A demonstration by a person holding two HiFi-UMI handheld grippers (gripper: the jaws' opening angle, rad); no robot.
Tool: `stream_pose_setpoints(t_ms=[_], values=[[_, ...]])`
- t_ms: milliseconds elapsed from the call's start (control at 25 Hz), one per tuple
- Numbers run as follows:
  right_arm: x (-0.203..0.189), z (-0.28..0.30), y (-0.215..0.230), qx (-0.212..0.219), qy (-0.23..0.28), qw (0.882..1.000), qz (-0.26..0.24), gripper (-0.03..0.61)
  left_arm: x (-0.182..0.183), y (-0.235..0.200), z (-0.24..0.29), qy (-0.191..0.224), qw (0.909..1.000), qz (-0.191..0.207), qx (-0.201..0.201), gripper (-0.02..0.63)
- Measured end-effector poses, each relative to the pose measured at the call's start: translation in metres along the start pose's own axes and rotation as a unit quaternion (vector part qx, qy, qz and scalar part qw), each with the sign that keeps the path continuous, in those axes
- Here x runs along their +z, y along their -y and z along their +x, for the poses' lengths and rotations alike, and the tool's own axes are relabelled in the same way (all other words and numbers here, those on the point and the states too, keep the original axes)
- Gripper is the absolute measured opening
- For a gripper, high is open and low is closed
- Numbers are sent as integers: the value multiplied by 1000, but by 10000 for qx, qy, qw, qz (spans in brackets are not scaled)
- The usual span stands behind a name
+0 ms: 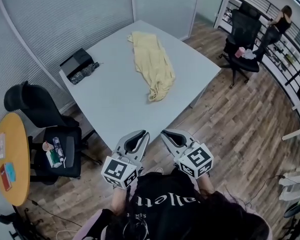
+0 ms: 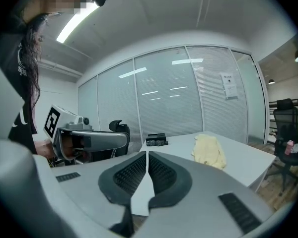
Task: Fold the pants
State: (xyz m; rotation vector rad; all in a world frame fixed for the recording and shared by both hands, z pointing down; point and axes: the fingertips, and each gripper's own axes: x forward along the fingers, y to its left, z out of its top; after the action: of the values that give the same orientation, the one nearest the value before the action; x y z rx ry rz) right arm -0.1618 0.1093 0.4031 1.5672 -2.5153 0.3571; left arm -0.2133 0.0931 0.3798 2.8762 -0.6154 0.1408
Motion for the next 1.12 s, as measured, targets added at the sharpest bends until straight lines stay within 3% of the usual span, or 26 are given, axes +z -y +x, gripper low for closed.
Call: stream_pose_setpoints(t_ms=[440,760,1120], values=[[1,4,28,-71,-153,9999,15,31,-5,-12,20,-4,9997,-222,76,58],[1,10,72,258,-142,9996,33,31,-8,-22,54,-53,9981,-291,543,58],[9,11,151,775,-239,9967,-86,31,-1,-16,126,-78,9932,-389,1092,58]])
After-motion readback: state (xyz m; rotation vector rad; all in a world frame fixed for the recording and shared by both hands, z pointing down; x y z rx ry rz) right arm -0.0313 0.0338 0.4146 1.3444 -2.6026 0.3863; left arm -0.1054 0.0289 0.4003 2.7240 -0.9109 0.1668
